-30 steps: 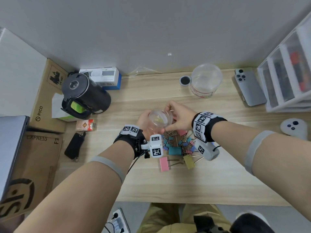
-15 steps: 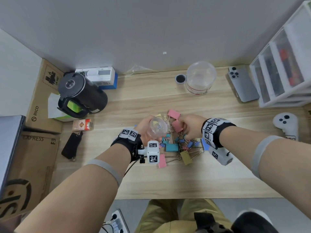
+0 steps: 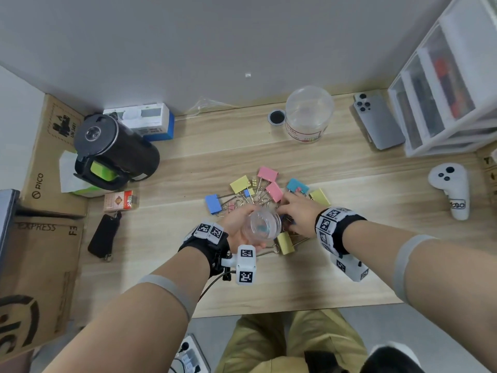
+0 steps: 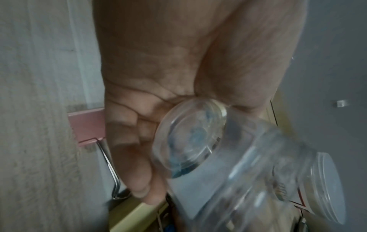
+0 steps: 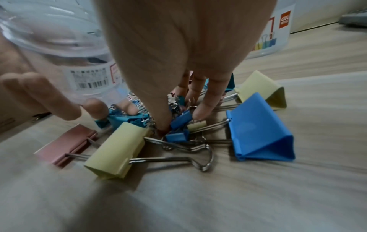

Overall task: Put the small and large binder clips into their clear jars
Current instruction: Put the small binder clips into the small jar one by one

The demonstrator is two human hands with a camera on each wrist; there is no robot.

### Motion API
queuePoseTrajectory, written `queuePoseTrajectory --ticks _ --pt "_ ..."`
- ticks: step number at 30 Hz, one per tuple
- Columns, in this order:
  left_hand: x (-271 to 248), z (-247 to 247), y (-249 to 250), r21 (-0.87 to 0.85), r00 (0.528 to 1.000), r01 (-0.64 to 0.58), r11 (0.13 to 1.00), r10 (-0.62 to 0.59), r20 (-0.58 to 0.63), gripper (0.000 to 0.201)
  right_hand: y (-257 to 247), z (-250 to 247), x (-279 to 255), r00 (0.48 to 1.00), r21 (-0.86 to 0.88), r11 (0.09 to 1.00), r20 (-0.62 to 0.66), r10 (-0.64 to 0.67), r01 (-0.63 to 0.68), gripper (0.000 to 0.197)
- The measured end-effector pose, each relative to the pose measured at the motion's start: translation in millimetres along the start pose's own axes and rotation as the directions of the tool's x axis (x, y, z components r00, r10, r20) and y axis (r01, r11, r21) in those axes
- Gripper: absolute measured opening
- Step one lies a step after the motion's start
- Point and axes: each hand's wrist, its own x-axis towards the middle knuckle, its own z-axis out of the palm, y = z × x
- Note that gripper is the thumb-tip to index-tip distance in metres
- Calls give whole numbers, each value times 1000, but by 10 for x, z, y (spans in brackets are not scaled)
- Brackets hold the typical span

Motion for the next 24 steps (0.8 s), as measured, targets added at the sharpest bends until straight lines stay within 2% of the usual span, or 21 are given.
queuePoseTrajectory --ticks 2,8,12,18,24 --pt "19 -37 -31 -6 1000 7 1000 -7 -15 58 48 4 12 1000 24 1000 -20 12 -11 46" --pt "-23 -98 -52 -40 997 -9 999 5 -79 51 78 10 1 983 73 990 -131 125 -117 45" --pt "-59 -29 -49 -42 997 -31 999 28 -68 49 48 52 30 994 -32 996 -75 84 -86 66" --pt "-18 23 -72 -39 998 -13 999 11 -60 54 36 101 89 985 -12 994 -132 109 -111 46" --pt "-2 0 -49 -61 997 -41 997 37 -74 52 27 127 84 983 -16 994 -151 106 -109 46"
